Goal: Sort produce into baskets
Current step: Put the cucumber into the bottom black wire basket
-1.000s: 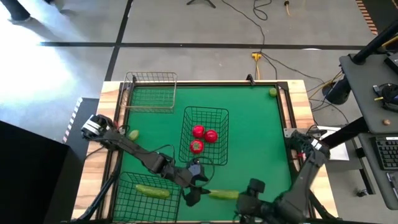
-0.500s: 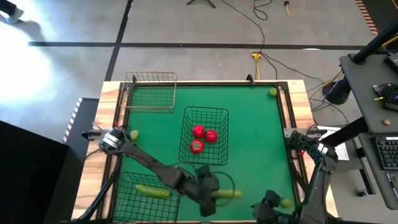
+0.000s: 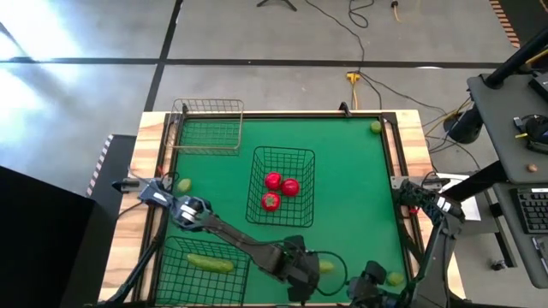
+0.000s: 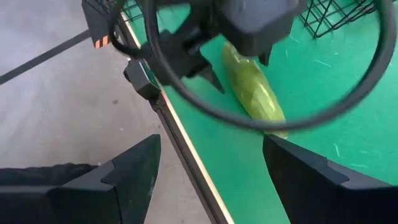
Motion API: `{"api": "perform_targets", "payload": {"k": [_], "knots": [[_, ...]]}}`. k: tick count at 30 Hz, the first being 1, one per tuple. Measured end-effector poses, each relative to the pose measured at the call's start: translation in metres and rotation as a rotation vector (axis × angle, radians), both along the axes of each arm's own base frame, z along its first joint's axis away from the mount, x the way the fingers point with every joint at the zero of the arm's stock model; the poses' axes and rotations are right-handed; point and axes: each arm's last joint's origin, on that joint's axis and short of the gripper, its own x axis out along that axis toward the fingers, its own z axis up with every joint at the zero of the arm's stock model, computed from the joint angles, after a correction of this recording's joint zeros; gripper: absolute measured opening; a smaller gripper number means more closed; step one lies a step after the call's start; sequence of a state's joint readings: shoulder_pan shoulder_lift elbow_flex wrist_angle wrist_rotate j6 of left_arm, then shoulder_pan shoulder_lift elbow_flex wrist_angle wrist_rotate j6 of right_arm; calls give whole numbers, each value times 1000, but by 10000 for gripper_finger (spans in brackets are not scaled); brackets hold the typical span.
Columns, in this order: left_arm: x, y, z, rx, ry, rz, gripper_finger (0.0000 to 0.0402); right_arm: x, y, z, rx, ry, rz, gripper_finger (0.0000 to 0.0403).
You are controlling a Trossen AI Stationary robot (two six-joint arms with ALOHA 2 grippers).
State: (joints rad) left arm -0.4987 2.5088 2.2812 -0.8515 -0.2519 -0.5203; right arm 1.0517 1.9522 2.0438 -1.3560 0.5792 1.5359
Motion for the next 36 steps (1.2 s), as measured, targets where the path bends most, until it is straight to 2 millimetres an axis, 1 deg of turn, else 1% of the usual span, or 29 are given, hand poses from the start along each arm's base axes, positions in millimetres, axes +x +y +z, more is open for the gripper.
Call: {"api": "perform_targets", "payload": {"k": [4, 6, 8, 13, 16, 20, 23, 26, 28, 31, 33, 34, 36], "knots": [[11, 4, -13, -15, 25, 1, 311, 0, 0, 0, -2, 7, 2, 274], [11, 9, -17, -42, 50, 14, 309, 0, 0, 0, -1, 8, 0, 274], [12, 11, -15, -48, 47, 17, 303, 0, 0, 0, 4, 6, -6, 274], [12, 11, -15, -23, 22, 37, 260, 0, 0, 0, 11, 1, -14, 274], [11, 13, -21, 33, 14, 83, 223, 0, 0, 0, 21, -3, -20, 274], [7, 15, -31, 34, 33, 122, 181, 0, 2, 1, 32, -8, -18, 274], [5, 14, -37, 27, 37, 140, 172, 1, 3, 1, 49, -17, -16, 274], [2, 10, -37, 22, 42, 144, 182, 2, 6, 2, 72, -30, -7, 274], [0, 8, -34, 29, 55, 146, 186, 3, 8, 3, 95, -43, -5, 274], [-7, 5, -19, 80, 119, 124, 170, 2, 14, 4, 135, -66, 7, 274], [-14, 5, -5, 127, 150, 106, 156, -1, 17, 5, 142, -74, 16, 274], [-19, 5, 3, 130, 144, 98, 154, -2, 17, 5, 143, -77, 19, 274], [-33, 4, 29, 125, 124, 85, 154, -5, 19, 5, 132, -92, 24, 274]]}}
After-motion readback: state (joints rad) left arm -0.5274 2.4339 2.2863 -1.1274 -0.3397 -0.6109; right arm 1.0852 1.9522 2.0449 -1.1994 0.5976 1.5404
